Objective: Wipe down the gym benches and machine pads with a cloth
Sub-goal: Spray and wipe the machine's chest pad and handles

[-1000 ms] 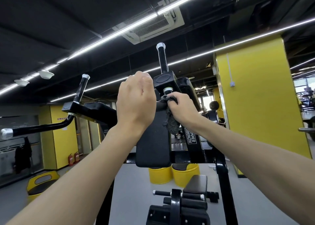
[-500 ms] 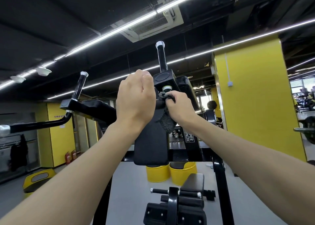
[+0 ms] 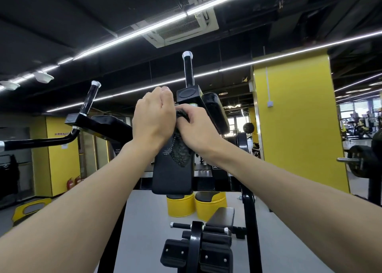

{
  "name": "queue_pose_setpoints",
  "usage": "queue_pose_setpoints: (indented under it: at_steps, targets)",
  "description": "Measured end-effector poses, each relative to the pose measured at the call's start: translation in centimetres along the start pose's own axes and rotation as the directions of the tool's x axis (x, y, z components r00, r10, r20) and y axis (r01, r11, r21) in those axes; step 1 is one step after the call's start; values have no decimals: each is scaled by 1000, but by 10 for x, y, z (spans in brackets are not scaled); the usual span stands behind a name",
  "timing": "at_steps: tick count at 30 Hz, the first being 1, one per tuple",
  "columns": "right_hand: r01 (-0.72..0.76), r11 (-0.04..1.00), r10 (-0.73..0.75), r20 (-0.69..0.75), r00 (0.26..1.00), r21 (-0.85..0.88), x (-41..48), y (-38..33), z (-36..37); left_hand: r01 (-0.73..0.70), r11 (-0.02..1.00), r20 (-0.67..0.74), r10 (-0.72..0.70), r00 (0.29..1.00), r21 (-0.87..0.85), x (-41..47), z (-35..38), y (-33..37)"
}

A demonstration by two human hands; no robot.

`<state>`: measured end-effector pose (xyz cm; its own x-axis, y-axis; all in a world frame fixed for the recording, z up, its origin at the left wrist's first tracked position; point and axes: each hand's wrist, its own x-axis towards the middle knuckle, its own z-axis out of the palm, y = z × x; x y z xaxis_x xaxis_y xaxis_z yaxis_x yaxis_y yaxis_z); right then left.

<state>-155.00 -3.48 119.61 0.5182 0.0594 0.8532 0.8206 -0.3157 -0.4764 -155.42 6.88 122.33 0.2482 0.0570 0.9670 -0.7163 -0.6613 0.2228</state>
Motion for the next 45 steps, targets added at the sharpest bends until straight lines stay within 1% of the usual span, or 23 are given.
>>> queue_pose_setpoints:
  at_steps: [2,4,6,7,10,13,14,16,18,21,23,25,26,27,28,29,30,33,35,36,39,42,45]
  targets:
    - [-8,998,3,78,997,67,-4,-10,-8,73,997,84,-74,994,14,2,-5,7]
    - [4,989,-26,145,989,149,-8,-25,-17,271,959,210,-250,945,-80,6,-11,12]
    - [64,984,-85,117,989,169,-7,-41,-22,471,843,344,-374,861,-262,7,-22,21]
    - [78,983,-93,88,992,163,-4,-48,-23,519,797,387,-392,834,-309,5,-28,25]
    - [39,982,-48,47,998,187,7,-68,-15,533,745,396,-384,834,-401,3,-46,33]
    - [88,977,-92,8,996,195,16,-82,3,535,642,420,-341,841,-550,13,-64,32]
    - [89,979,-93,8,996,186,19,-86,8,545,630,441,-334,833,-553,15,-69,30]
    - [62,985,-70,41,997,163,24,-90,17,608,589,510,-350,786,-533,16,-78,22]
    - [58,995,-62,49,997,81,30,-88,28,695,494,600,-367,711,-522,17,-85,15]
    - [78,965,-79,6,997,-252,39,-79,48,774,352,695,-345,631,-527,21,-87,0]
    - [66,880,-55,37,998,-471,46,-76,60,793,244,705,-365,608,-558,25,-85,-13]
    - [60,773,13,110,994,-631,56,-76,69,792,76,716,-381,585,-606,29,-79,-34]
    - [63,772,52,162,986,-633,60,-77,69,774,-6,710,-403,577,-633,31,-75,-46]
    - [58,806,87,215,973,-589,63,-78,68,758,-77,709,-426,562,-647,33,-72,-59]
    - [47,846,103,248,963,-532,63,-78,65,747,-107,700,-458,549,-656,36,-67,-71]
    - [44,856,91,234,968,-516,62,-78,61,746,-96,686,-483,544,-659,37,-61,-82]
    - [48,833,61,179,982,-552,63,-75,61,751,-61,670,-503,546,-658,39,-53,-98]
    - [-17,726,-11,-36,999,-688,62,-66,59,768,80,624,-533,571,-635,40,-14,-128]
    - [-57,724,-6,-88,996,-688,62,-64,61,762,132,607,-526,596,-634,35,15,-140]
    - [-62,711,-8,-97,995,-700,62,-63,62,742,162,595,-499,630,-650,31,31,-144]
    - [-85,696,-43,-160,986,-713,58,-60,58,653,323,573,-314,757,-685,22,74,-145]
    - [-179,720,8,-250,968,-671,54,-57,56,556,423,478,-285,831,-715,24,103,-139]
    - [-160,686,-45,-260,965,-710,55,-56,57,480,496,385,-286,877,-724,35,121,-137]
